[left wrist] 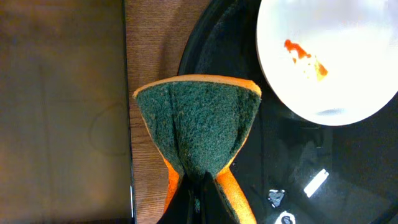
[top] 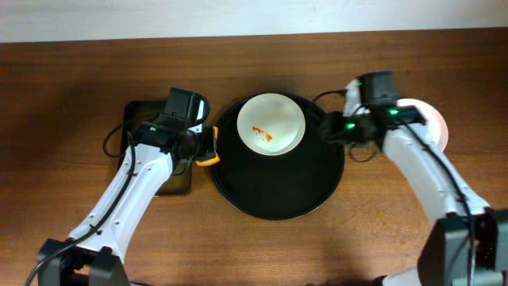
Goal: Clean dirty plates on tray and stack at the side
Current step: 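Move the right gripper back and grasp the last white plate's rim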
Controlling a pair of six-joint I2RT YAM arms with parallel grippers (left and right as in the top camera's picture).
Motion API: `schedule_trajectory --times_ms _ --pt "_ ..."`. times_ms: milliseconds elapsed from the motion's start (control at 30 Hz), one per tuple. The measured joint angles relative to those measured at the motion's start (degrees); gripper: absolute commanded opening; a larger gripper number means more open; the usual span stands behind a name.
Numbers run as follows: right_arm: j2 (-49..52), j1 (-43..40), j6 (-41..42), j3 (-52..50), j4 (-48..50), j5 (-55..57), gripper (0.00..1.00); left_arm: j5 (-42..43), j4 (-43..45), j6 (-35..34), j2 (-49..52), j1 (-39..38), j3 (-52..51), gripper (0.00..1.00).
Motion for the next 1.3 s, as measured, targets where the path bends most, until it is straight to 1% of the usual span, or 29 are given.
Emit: schedule_trajectory --times_ms 33,67,167,267,333,400,500,567,633,667,733,767,800,867,900,933,967,1000,1067,1233,1300 --pt "2.14 3.26 1.03 0.0 0.57 2.23 0.43 0.0 -0.15 0.0 0.0 0.0 0.0 0.0" --pt "3.76 4.96 1.64 -0.04 1.99 3.5 0.41 -0.02 -0.13 0.0 0.0 0.0 0.0 0.0" --pt "10.56 7.21 4.55 -0.04 8.76 5.92 0.41 0.0 -0.28 0.0 0.0 0.0 0.0 0.0" --pt "15.08 8.55 6.36 -0.13 14.6 6.23 0.41 0.0 -0.31 0.0 0.0 0.0 0.0 0.0" --pt "16.87 9.4 6.54 -0.13 15.54 6.4 0.19 0.0 -0.28 0.0 0.0 0.0 0.0 0.0" --pt "17.09 9.42 7.08 -0.13 14.47 6.4 0.04 0.0 -0.28 0.0 0.0 0.0 0.0 0.0" --pt "17.11 9.51 9.03 0.57 10.71 6.32 0.04 0.0 -0.31 0.0 0.0 0.0 0.0 0.0" --pt "17.05 9.46 9.53 1.09 5.84 3.65 0.05 0.0 -0.28 0.0 0.0 0.0 0.0 0.0" --pt "17.0 9.46 9.73 1.22 -2.14 -1.66 0.06 0.0 -0.26 0.0 0.0 0.0 0.0 0.0" --pt "17.0 9.46 9.77 1.16 -4.33 -3.3 0.1 0.0 -0.31 0.0 0.0 0.0 0.0 0.0" --pt "15.32 9.46 9.35 0.48 -7.8 -3.8 0.4 0.02 -0.28 0.0 0.0 0.0 0.0 0.0" --pt "13.18 9.46 8.79 0.42 -8.87 -3.65 0.45 0.0 -0.26 0.0 0.0 0.0 0.0 0.0" --pt "10.62 9.46 8.13 0.42 -9.14 -3.08 0.48 0.0 -0.28 0.0 0.0 -0.02 0.0 0.0" --pt "5.31 9.46 3.15 0.46 -6.93 -1.05 0.48 0.02 -0.31 0.0 0.0 -0.02 0.0 0.0" --pt "4.98 9.46 -2.71 0.42 -4.48 -0.46 0.49 0.0 -0.31 0.0 0.0 0.0 0.0 0.0" --pt "4.98 9.46 -6.75 0.39 -3.34 -0.07 0.48 0.0 -0.28 0.0 0.0 0.0 0.0 0.0" --pt "4.98 9.46 -15.3 0.44 0.26 1.2 0.49 0.02 -0.33 0.0 0.0 0.0 0.0 0.0" --pt "5.01 9.46 -21.79 0.31 3.85 2.82 0.49 0.0 -0.28 0.0 0.0 0.0 0.0 0.0" --pt "5.2 9.46 -28.37 0.2 11.67 4.7 0.49 0.0 -0.35 0.0 0.0 0.0 0.0 0.0" --pt "11.67 9.46 -31.67 0.2 14.49 5.35 0.48 0.0 -0.31 0.0 0.0 0.0 0.0 0.0" --pt "14.69 9.46 -31.76 0.2 14.8 4.9 0.44 0.0 -0.31 0.0 0.0 0.0 0.0 0.0"
